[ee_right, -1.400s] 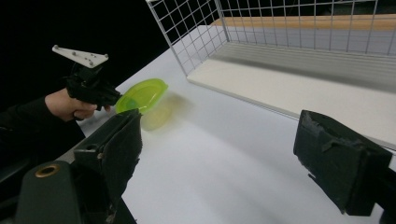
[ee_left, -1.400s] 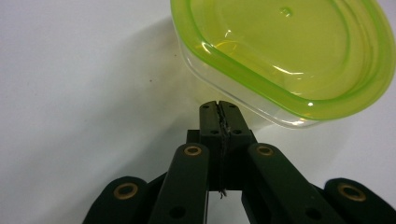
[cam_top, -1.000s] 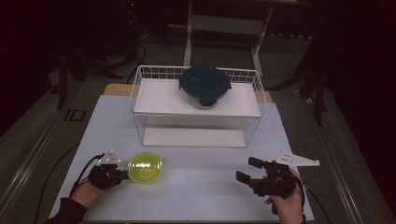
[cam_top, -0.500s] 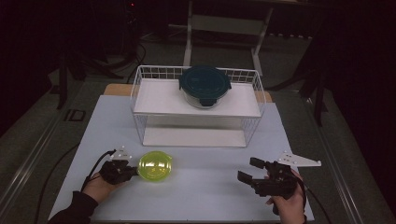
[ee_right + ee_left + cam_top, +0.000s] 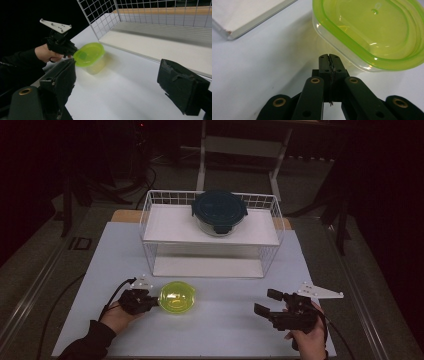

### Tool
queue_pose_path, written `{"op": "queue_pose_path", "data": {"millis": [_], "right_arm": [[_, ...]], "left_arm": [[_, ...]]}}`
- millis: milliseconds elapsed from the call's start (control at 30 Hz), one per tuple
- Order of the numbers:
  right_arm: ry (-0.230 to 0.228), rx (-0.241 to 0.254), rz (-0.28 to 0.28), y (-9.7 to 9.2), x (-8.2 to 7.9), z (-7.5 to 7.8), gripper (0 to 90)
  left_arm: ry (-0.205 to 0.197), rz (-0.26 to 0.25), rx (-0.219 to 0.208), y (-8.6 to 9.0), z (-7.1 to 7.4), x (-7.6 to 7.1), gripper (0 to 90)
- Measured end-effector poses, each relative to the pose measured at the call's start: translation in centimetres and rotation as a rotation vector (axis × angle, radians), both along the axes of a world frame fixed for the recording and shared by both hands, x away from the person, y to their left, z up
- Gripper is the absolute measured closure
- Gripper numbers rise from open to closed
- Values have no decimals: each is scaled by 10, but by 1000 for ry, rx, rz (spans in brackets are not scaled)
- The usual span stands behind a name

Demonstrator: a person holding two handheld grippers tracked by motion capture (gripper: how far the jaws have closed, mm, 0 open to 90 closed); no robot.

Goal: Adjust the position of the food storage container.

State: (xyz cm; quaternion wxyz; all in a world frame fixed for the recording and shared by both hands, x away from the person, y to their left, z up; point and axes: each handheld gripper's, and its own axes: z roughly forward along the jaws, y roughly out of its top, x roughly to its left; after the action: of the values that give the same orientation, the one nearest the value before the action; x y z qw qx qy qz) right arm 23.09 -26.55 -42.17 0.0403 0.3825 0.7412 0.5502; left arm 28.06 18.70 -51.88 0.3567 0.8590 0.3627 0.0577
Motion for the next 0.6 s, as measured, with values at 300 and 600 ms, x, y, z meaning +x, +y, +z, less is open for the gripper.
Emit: {"op": "queue_pose_path", "data": {"millis": [300, 600], "right_arm": [[2, -1, 3, 1, 0, -2, 149], [4, -1, 6, 2, 1, -3, 149]], "left_arm": [[-2, -53, 7, -25, 0, 5, 886], [9, -100, 17, -50, -5, 8, 886]]}}
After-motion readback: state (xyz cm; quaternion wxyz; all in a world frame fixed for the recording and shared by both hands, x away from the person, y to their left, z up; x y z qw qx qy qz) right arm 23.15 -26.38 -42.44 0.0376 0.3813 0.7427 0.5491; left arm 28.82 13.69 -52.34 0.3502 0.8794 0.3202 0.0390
